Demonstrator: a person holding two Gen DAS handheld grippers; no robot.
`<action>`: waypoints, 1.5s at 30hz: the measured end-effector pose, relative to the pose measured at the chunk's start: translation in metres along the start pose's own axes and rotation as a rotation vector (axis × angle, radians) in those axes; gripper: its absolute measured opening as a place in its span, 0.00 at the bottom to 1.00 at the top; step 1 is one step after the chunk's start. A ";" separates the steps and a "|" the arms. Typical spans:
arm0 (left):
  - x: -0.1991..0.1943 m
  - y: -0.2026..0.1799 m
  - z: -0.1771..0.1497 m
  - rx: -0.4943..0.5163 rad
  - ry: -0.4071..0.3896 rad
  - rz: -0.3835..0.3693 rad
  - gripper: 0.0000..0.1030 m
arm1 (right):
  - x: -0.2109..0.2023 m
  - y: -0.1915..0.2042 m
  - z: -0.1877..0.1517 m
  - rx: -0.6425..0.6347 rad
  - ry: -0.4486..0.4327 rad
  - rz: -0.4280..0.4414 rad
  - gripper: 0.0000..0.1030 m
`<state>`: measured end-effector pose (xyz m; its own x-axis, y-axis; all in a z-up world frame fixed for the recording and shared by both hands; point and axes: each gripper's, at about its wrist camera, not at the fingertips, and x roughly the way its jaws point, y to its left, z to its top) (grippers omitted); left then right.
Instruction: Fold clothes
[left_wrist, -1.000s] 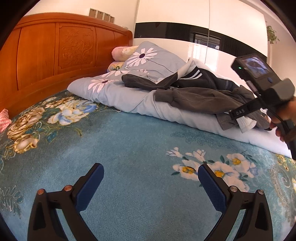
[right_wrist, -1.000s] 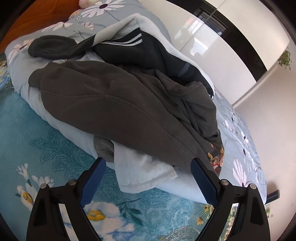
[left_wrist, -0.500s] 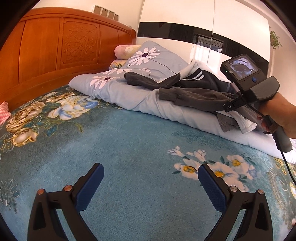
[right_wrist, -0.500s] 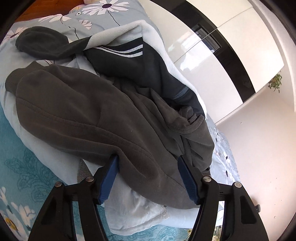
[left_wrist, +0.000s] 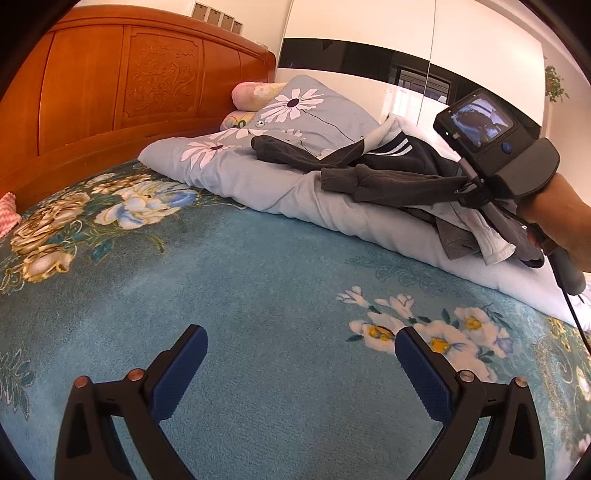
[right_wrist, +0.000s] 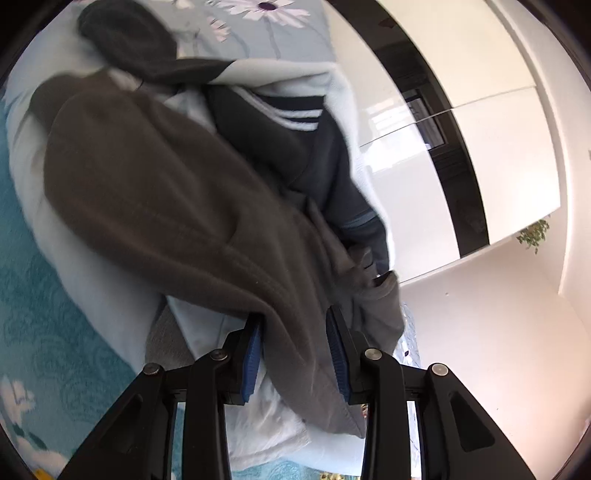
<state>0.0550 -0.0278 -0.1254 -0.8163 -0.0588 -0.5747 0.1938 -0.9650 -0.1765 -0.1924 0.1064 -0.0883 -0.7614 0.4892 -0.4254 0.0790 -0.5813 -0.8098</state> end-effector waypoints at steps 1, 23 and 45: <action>0.000 0.001 0.000 -0.003 0.000 0.000 1.00 | -0.002 -0.008 0.002 0.052 -0.015 -0.011 0.33; 0.015 0.015 -0.004 -0.094 0.070 0.044 1.00 | 0.003 -0.136 0.015 0.558 0.035 0.220 0.07; -0.184 0.083 -0.007 -0.464 0.080 -0.015 1.00 | -0.292 -0.268 -0.069 0.528 -0.470 0.661 0.05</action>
<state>0.2254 -0.0953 -0.0397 -0.7801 -0.0085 -0.6256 0.4201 -0.7480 -0.5137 0.0532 0.1640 0.2250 -0.8556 -0.2848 -0.4322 0.3717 -0.9192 -0.1301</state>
